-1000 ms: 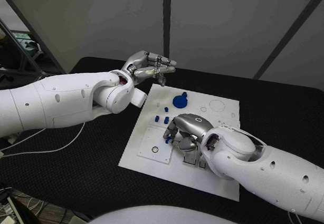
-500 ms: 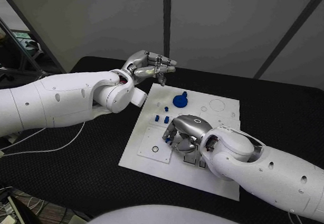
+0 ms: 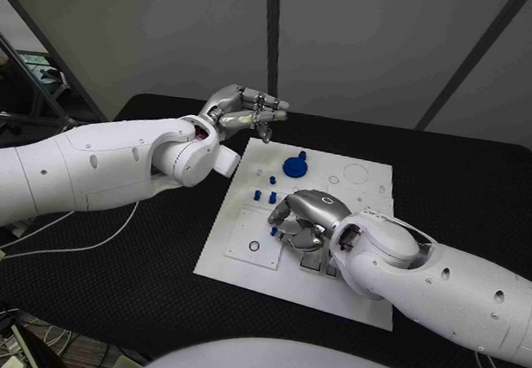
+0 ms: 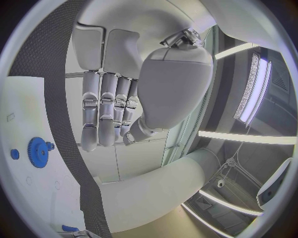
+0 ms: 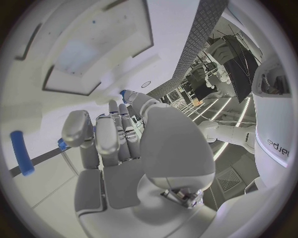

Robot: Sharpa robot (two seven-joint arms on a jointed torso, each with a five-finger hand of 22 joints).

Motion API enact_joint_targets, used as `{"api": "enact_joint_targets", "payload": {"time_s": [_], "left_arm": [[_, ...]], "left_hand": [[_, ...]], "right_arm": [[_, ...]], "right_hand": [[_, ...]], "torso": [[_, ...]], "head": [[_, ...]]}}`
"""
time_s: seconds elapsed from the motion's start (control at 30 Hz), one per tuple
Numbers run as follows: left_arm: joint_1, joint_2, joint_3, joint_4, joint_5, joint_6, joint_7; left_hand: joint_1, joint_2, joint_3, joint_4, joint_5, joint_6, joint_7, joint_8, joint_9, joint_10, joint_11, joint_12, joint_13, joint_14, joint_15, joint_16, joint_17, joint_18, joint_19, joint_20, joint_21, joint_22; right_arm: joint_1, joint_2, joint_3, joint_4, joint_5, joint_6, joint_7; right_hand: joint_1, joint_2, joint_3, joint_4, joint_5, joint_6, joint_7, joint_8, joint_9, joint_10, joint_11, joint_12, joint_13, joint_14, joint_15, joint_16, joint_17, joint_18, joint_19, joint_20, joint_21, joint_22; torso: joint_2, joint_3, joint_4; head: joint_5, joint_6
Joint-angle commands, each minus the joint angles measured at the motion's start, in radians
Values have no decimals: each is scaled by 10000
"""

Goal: Assemble the parts on the task board

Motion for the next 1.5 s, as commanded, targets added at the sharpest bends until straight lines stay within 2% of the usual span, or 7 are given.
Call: {"api": "enact_joint_targets", "payload": {"time_s": [0.03,0.37,0.57,0.77,0.9,1.23,1.5], "left_arm": [[15,-5,7,-3,40,140,-13],[14,-67,6,-11,40,154,-21],[12,-94,4,-24,40,177,-29],[10,-100,2,-34,40,188,-30],[10,-99,1,-40,40,189,-30],[10,-82,0,-52,40,205,-32],[10,-86,0,-46,40,208,-33]], "left_hand": [[-48,60,1,-66,-2,-32,41,-7,-13,-38,3,56,12,-72,5,-40,-9,-22,-61,8,-31,-15],[-48,60,1,-66,-2,-32,41,-7,-13,-38,3,56,12,-72,5,-40,-9,-22,-61,8,-31,-15],[-48,60,1,-66,-2,-32,41,-7,-13,-38,3,56,12,-72,5,-40,-9,-22,-61,8,-31,-15],[-52,65,-3,-72,-4,-37,42,-8,-13,-47,4,63,13,-75,7,-46,-20,-22,-63,10,-42,-21],[-52,65,-3,-72,-4,-37,42,-8,-13,-47,4,63,13,-75,7,-46,-20,-22,-63,10,-42,-21],[-52,65,-3,-72,-4,-37,42,-8,-13,-47,4,63,13,-75,7,-46,-20,-22,-63,10,-42,-21],[-52,65,-3,-72,-4,-37,42,-8,-13,-47,4,63,13,-75,7,-46,-20,-22,-63,10,-42,-21]], "right_arm": [[5,-134,-6,130,187,-793,148],[17,-1193,45,1049,362,-1353,265],[182,-2116,507,1487,812,-1001,58],[399,-2703,702,1413,823,-277,-223],[458,-2898,742,1296,599,145,-417],[490,-2849,765,1062,68,954,-806],[490,-2628,766,902,-3,1058,-801]], "right_hand": [[34,-124,-94,-9,-12,-95,-51,-13,0,-84,-24,83,32,26,57,-28,-14,90,-67,-24,-40,-16],[73,-82,-185,-12,65,138,-145,110,60,3,-110,441,68,74,-18,40,-7,82,9,-79,-17,24],[75,-82,-201,0,90,210,-180,125,66,77,-147,581,70,90,-45,54,-20,72,54,-103,5,57],[8,-276,-396,10,169,30,-262,18,25,-147,-179,639,24,82,-68,27,-103,89,10,-135,-64,-30],[20,-343,-712,37,200,-104,-332,10,21,-473,-165,708,20,-4,-60,-134,-383,146,-191,-136,-279,-303],[144,-264,-1028,71,150,-183,-457,27,29,-670,-144,888,36,-27,-48,-162,-485,164,-249,-119,-384,-412],[229,-51,-1064,161,201,-74,-449,65,47,-493,-200,1167,54,27,-92,-104,-464,142,-129,-147,-323,-319]], "torso": [[-1,6,3],[-16,-4,-33],[-15,-1,-35],[-23,-11,-35],[-10,-4,-33],[13,-7,0],[12,-11,-4]], "head": [[-9,21],[-80,99],[-304,249],[-419,337],[-441,371],[-509,375],[-499,307]]}}
